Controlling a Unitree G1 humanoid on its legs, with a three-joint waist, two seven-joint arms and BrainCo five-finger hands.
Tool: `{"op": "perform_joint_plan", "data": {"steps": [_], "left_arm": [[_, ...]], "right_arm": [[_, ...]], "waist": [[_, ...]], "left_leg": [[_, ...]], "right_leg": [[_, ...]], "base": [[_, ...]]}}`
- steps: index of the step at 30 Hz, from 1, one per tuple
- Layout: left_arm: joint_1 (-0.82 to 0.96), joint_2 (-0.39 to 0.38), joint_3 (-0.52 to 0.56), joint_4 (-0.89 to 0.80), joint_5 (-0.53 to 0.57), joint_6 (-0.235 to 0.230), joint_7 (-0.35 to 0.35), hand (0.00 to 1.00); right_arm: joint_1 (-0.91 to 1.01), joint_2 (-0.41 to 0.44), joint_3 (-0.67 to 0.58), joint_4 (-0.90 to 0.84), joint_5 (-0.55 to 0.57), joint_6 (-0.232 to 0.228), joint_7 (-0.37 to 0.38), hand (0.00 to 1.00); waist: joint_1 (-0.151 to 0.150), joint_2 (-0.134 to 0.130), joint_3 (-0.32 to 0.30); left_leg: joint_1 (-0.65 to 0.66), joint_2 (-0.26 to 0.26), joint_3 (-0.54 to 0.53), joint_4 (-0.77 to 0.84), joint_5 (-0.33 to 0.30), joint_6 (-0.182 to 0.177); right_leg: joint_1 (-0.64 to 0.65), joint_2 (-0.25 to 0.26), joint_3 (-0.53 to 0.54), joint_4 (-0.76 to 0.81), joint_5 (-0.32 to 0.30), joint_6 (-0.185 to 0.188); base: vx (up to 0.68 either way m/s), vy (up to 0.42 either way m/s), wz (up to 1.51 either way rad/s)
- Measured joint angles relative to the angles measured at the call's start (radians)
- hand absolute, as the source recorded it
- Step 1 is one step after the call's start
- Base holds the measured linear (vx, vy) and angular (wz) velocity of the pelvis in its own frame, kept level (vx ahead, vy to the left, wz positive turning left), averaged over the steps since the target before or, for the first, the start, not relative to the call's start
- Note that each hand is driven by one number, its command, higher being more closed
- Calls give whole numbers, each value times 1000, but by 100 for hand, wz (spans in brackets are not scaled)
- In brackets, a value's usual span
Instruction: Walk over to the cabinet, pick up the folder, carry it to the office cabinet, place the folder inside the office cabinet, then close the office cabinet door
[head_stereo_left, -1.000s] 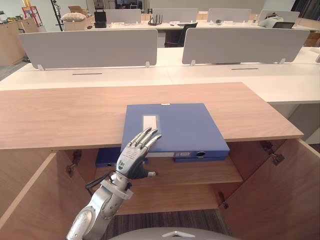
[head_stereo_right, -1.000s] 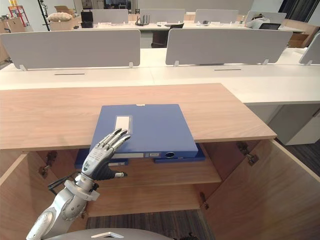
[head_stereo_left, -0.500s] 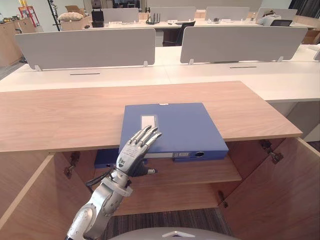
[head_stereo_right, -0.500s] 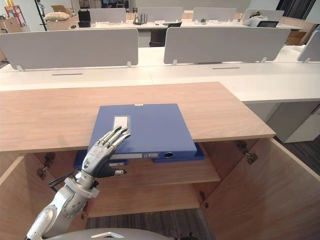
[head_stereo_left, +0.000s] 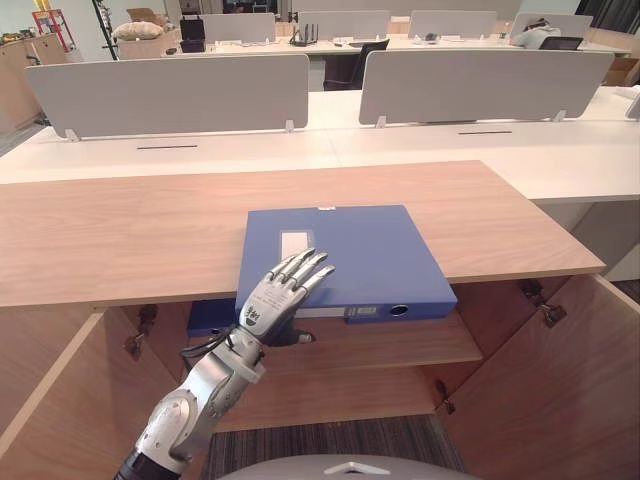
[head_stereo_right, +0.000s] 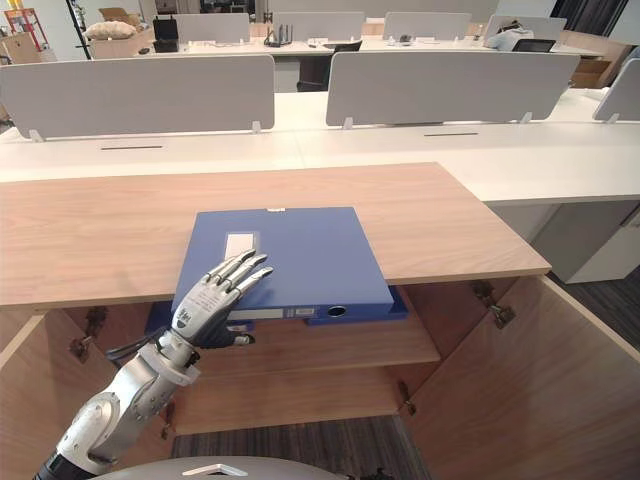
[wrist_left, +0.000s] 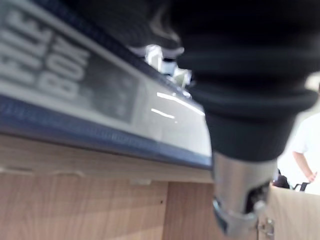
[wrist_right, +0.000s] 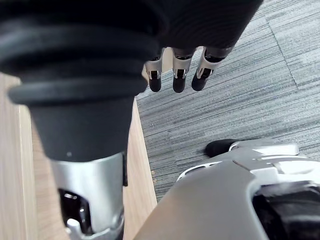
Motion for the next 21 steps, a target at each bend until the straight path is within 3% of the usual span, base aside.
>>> {"op": "perform_joint_plan", "data": {"steps": [3,4,21], "left_arm": [[-41,17,-21,23,27,6,0,0],[-55,21,-27,30,30,10,0,100],[-200,21,-27,95,98,41,30,100]], "right_arm": [[-1,0,-2,0,1,8,0,0],[-2,0,-2,0,4,8,1,0],[-6,2,-21,0,40,15,8,0]], "waist": [[-2,-1,0],[-5,-2,1],[-23,-9,12]], "left_leg": [[1,0,1,0,-1,0],[1,-1,1,0,-2,0],[18,-3,6,0,-20,-6]], "right_leg": [[2,0,0,-2,-1,-1],[3,0,0,-2,-1,-2],[23,1,0,-10,-9,-17]], "base": [[0,0,0],[0,0,0],[8,-12,0]]}}
